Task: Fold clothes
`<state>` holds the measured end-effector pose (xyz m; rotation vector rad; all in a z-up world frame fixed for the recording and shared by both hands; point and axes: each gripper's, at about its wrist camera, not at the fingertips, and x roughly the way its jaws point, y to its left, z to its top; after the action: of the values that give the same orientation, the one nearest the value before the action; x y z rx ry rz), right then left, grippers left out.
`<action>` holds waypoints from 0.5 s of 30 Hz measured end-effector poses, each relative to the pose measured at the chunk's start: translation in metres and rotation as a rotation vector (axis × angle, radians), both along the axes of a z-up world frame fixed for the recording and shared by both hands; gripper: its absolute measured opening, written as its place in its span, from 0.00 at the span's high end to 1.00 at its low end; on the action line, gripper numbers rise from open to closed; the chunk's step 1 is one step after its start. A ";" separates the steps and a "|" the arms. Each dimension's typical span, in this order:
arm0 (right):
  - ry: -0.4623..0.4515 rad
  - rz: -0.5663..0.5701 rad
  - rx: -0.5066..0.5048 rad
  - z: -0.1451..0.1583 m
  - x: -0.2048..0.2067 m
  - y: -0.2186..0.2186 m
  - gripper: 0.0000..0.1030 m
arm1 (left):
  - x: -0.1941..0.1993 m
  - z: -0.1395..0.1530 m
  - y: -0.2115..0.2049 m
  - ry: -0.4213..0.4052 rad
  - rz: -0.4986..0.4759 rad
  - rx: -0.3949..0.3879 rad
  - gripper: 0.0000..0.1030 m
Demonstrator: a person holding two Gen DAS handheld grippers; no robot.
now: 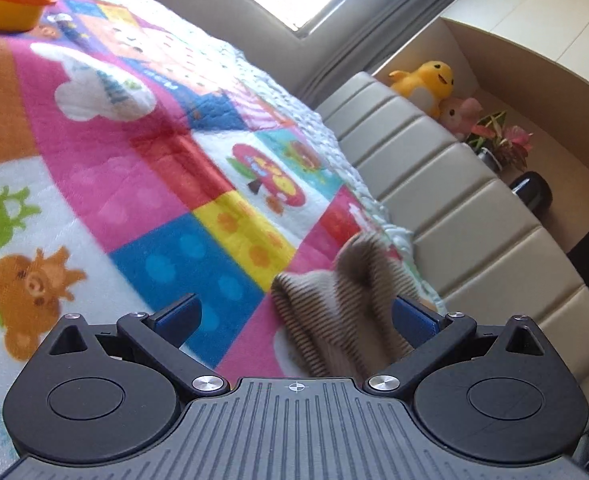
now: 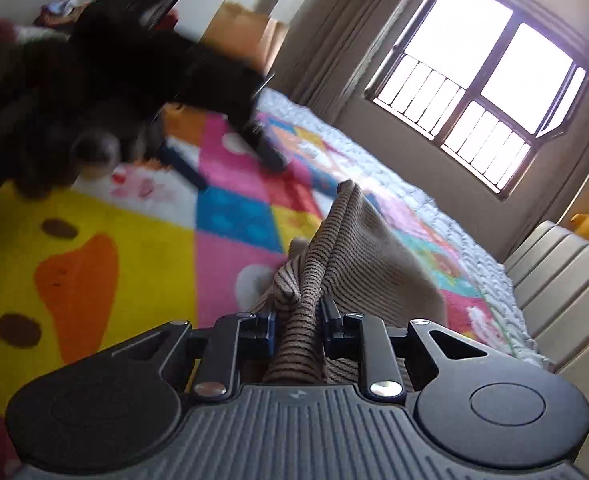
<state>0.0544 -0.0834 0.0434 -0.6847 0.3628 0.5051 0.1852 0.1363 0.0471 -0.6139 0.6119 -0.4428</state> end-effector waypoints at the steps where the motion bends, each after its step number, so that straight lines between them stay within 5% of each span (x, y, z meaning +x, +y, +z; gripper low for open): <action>1: -0.023 -0.003 -0.020 -0.006 -0.003 0.005 0.78 | 0.001 0.010 -0.003 -0.030 -0.014 0.001 0.00; 7: -0.023 -0.032 0.021 -0.005 0.004 0.020 0.69 | 0.018 0.046 -0.057 -0.133 -0.228 -0.054 0.00; 10: 0.036 -0.001 0.132 0.013 0.004 0.002 0.55 | 0.044 0.030 -0.081 -0.059 -0.253 -0.012 0.00; 12: 0.071 0.026 0.227 0.029 0.000 -0.019 0.36 | 0.059 0.013 -0.087 -0.006 -0.249 0.021 0.00; 15: 0.053 0.008 0.299 0.046 -0.008 -0.052 0.33 | 0.068 -0.004 -0.087 0.014 -0.247 0.048 0.00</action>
<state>0.0463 -0.1354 0.0892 -0.3842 0.3258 0.5725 0.2527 0.0489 0.0429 -0.4977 0.7131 -0.6537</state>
